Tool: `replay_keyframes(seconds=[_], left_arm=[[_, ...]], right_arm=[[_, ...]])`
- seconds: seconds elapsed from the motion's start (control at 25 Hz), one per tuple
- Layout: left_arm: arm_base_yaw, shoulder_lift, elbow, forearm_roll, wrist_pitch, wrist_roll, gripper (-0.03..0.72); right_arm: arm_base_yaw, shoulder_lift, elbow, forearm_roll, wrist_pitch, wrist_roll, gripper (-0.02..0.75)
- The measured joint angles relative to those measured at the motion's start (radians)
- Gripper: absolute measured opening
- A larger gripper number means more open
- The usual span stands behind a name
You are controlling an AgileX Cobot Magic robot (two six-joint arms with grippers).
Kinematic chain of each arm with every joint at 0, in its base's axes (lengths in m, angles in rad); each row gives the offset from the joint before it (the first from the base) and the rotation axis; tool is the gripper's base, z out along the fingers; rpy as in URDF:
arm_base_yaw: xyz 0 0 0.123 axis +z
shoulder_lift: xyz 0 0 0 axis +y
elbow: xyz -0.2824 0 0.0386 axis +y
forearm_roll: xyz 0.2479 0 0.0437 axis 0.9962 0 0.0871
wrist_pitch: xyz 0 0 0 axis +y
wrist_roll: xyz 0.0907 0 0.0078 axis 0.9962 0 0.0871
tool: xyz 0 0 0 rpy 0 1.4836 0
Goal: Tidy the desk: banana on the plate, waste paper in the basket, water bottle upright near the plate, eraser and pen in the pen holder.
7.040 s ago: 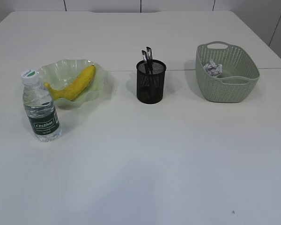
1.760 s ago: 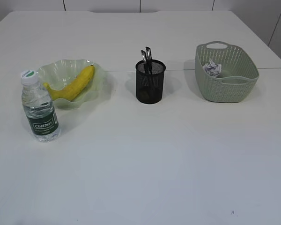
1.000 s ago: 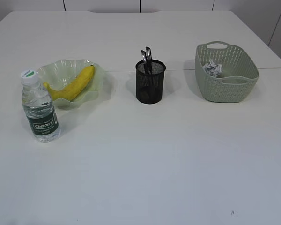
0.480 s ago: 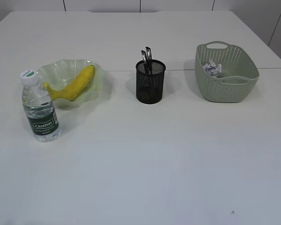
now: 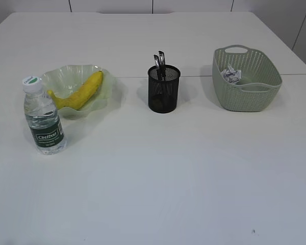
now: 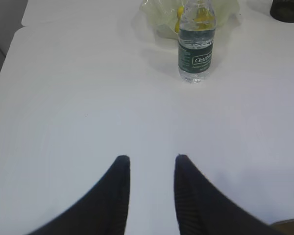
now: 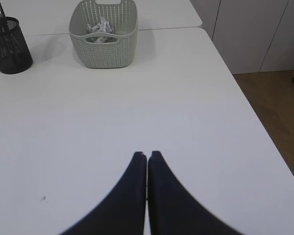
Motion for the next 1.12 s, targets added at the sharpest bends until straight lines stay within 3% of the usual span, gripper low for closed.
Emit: replay_keyframes(seconds=[1.12], left_arm=[[0.0,0.0,0.0,0.0,0.0,0.0,0.215]], right_arm=[[0.0,0.0,0.0,0.0,0.0,0.0,-0.012]])
